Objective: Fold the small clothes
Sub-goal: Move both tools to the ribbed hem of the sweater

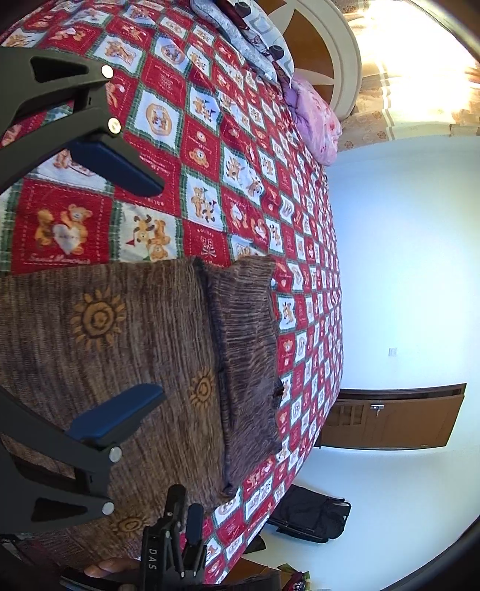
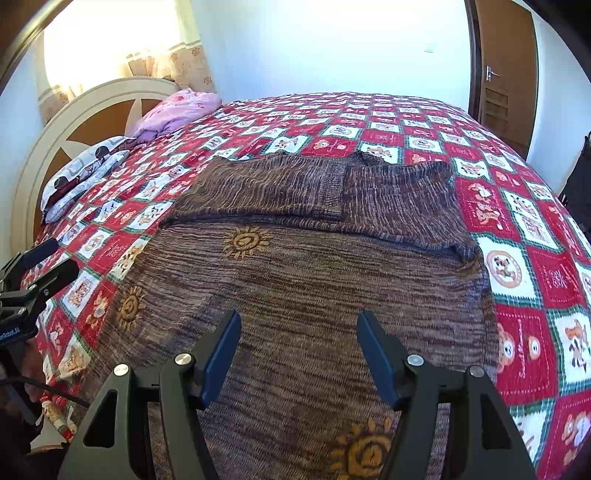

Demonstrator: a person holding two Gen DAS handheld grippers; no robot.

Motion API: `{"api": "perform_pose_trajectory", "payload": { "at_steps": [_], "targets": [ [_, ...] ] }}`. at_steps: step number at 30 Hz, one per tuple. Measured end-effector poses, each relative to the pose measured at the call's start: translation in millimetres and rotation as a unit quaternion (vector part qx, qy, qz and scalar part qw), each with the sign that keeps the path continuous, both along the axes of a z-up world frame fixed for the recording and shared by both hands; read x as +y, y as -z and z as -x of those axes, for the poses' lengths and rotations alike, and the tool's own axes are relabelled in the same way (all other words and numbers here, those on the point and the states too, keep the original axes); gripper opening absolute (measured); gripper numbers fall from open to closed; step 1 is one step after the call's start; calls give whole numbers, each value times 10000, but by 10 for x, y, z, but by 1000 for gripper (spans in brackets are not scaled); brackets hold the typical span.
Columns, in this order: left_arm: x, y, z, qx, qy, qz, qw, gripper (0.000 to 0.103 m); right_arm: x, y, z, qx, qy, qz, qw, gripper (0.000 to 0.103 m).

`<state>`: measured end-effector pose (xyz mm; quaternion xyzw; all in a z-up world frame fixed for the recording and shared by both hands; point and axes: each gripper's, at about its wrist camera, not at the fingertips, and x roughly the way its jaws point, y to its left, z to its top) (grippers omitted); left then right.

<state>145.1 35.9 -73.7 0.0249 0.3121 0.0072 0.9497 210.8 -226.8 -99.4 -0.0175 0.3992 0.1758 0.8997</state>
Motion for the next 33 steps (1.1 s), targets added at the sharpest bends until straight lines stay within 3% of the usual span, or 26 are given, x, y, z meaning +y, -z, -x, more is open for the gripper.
{"api": "perform_pose_trajectory", "payload": {
  "at_steps": [13,23,33],
  "targets": [
    [-59,-19,494,49,177,-228,9996,103,2,54,315,112,-34,118,9999,67],
    [-47,131,705,163,143,-475,9986,103,-7,46,549,173,-110,66,9998,67],
    [103,487,902,980,252,-89,9948,103,-129,106,914,177,-114,197,9996,70]
  ]
}}
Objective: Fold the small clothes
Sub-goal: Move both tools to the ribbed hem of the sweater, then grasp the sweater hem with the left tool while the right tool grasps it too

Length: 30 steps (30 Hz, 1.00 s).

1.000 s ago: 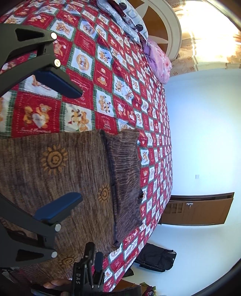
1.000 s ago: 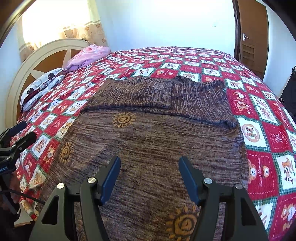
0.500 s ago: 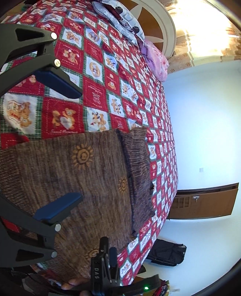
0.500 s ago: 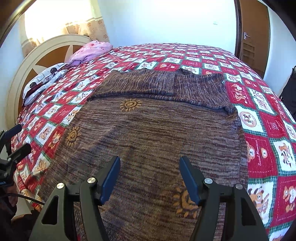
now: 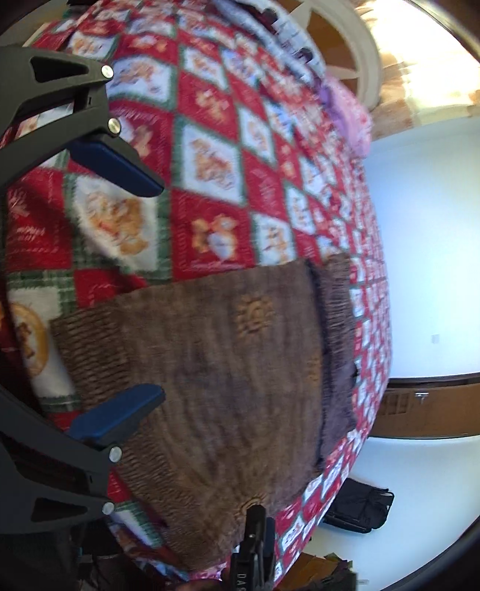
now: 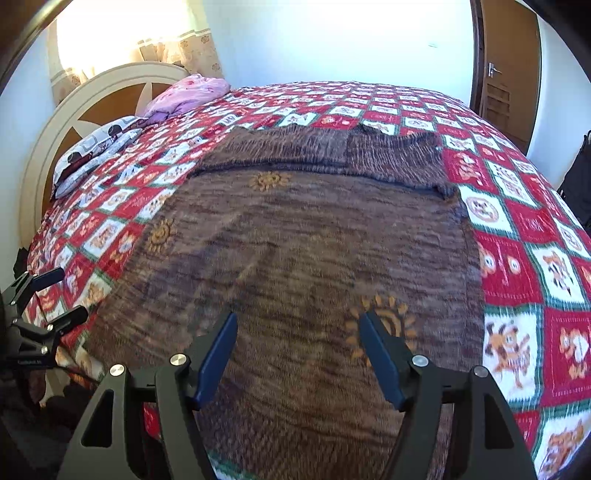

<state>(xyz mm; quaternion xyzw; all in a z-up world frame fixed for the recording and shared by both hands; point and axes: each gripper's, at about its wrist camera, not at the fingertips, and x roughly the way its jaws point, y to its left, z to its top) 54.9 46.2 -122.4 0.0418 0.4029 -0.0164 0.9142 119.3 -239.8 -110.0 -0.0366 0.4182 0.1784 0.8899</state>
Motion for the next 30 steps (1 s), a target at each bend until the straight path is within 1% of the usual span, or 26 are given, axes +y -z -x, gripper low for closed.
{"api": "perform_pose_trajectory", "payload": {
  "at_steps": [4,7,9,13,17,18,21,28,30],
  "targets": [
    [63,90,-38,330,3,486,9983,102,-37,55,143,-38,-12,208,9998,70],
    [83,160,-28,526,44,786,9955,95,-122,64,234,-46,30,190,9998,70],
    [84,213,-18,699,93,998,9925,87,-167,58,271,-79,83,216,9997,70],
    [69,305,-6,958,123,1257,9874,85,-266,37,341,-148,172,207,9995,70],
    [46,288,35,950,176,1339,9863,75,-360,33,361,-141,294,146,9994,70],
    [39,284,47,957,172,1324,9864,74,-374,39,371,-133,315,142,9993,70],
    [23,282,68,1000,235,1387,9850,74,-466,56,420,-124,402,134,9990,70],
    [-77,288,45,1000,419,1277,9859,74,-696,90,524,-37,665,97,9977,71],
    [-75,283,50,997,425,1302,9855,74,-781,81,577,-18,753,65,9971,71]
  ]
}}
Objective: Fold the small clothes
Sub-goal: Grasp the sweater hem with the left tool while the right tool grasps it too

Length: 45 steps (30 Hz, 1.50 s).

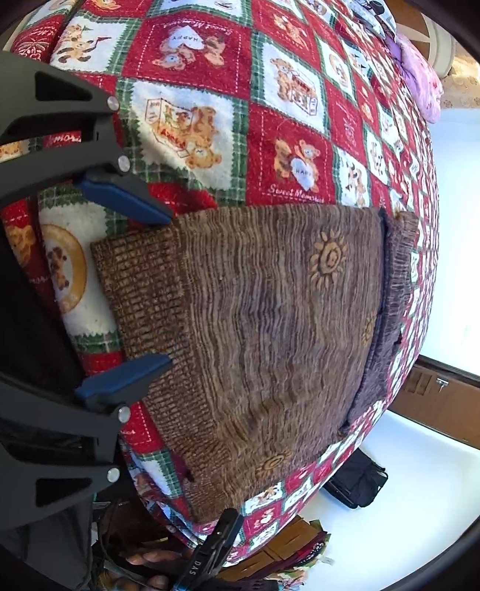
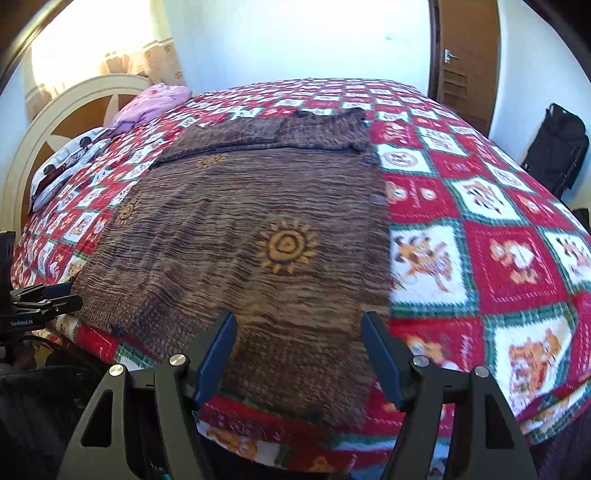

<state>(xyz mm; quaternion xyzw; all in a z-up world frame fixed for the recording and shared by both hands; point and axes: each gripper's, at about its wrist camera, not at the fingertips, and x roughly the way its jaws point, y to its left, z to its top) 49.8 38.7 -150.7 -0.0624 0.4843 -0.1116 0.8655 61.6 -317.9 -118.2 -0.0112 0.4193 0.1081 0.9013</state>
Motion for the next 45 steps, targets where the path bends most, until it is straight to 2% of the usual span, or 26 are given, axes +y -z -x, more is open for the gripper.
{"api": "perform_pose_trajectory", "payload": {
  "at_steps": [4,5,7,8,9,13,22,23,24,25,26,29,32,35,45],
  "targets": [
    [2,-3,8,14,14,3,10000,72,-118,-6,88,45,135,-21,9999,71],
    [-5,-4,13,16,28,-26,10000,67,-143,1,107,69,169,-10,9998,71],
    [-23,-7,16,-3,86,-48,10000,46,-186,23,131,146,227,-8,9996,71],
    [-32,-8,18,-3,126,-50,9999,25,-207,41,140,192,240,-43,9995,71],
    [-36,-6,18,9,133,-55,9999,16,-214,53,144,228,241,-78,9994,71],
    [-5,-6,15,20,118,49,9999,15,-237,114,154,324,209,-246,9990,70],
    [54,2,-3,22,42,222,9997,11,-198,119,207,409,177,-151,9989,69],
    [58,5,-3,5,51,261,9996,11,-182,123,212,406,159,-161,9989,61],
    [61,3,-1,-10,57,287,9996,11,-170,133,207,408,129,-167,9989,45],
    [67,-1,0,-34,66,342,9994,10,-138,145,201,413,64,-158,9990,35],
    [76,-13,3,-84,79,403,9991,10,-113,152,195,397,1,-196,9990,20],
    [140,-125,37,-453,42,534,9975,10,-185,160,158,377,-22,-625,9973,8],
    [217,-291,68,-804,39,615,9949,10,-333,66,156,151,75,-1084,9940,7],
    [274,-369,37,-927,10,631,9937,10,-409,-81,148,-166,148,-1280,9915,7],
    [358,-570,-218,-1170,-77,903,9890,10,-367,-468,-118,-806,209,-1416,9864,7]
  ]
}}
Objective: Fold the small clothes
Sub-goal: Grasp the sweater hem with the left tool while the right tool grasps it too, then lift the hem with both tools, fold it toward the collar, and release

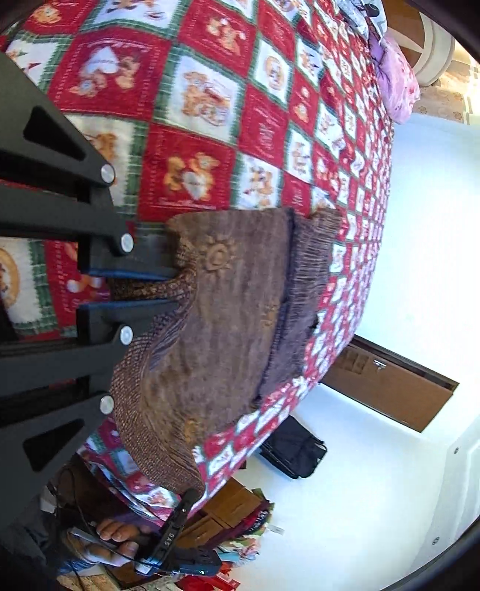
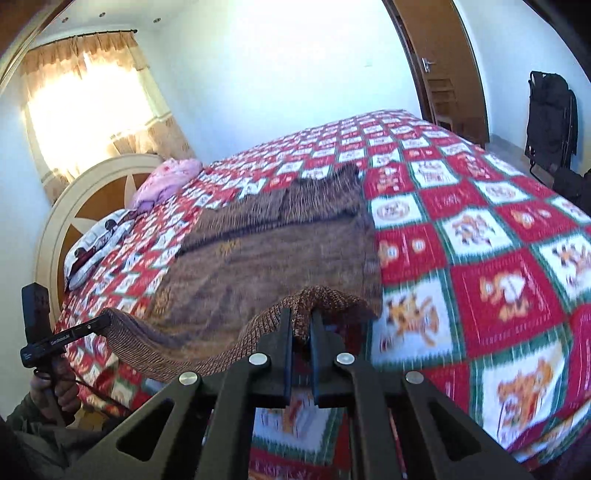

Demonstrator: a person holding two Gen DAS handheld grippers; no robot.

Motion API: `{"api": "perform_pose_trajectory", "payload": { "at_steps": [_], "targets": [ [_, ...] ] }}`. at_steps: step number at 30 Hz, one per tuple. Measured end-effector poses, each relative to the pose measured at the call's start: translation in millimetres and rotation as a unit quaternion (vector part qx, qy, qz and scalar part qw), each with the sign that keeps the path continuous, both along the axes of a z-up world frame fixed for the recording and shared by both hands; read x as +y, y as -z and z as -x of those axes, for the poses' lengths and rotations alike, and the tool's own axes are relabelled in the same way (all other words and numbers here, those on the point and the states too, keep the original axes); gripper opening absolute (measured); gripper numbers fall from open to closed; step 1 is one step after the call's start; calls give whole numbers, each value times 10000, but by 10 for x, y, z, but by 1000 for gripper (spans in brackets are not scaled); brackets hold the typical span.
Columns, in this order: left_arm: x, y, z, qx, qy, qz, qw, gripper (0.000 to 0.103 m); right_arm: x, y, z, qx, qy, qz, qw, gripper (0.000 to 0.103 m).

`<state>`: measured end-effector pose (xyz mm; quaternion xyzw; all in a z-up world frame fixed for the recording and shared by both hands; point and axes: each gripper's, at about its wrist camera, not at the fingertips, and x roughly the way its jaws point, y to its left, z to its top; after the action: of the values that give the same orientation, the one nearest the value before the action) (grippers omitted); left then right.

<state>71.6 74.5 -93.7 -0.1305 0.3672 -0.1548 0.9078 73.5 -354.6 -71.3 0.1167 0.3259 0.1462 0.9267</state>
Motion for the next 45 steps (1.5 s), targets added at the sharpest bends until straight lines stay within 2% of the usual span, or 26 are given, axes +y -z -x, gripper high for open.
{"api": "perform_pose_trajectory", "payload": {
  "at_steps": [9,18,23,36,41,45],
  "targets": [
    [121,-270,-531,-200,-123,389,9990,10,-35,-194,-513,-96,91,-275,9995,7],
    [123,-458,-1038,-385,-131,299,9987,10,-30,-415,-1121,-104,158,-355,9992,7],
    [157,-446,-1331,-247,-176,490,9983,9,35,-477,-1429,-73,151,-249,9995,7],
    [287,-619,-1985,-373,-387,362,9979,9,214,-725,-2208,-198,146,48,9997,7],
    [254,-540,-2355,-287,-414,257,9984,9,291,-707,-2615,-129,232,123,9996,7],
    [243,-371,-2627,-107,-455,211,9987,9,318,-603,-2868,0,304,158,9994,7]
  ]
}}
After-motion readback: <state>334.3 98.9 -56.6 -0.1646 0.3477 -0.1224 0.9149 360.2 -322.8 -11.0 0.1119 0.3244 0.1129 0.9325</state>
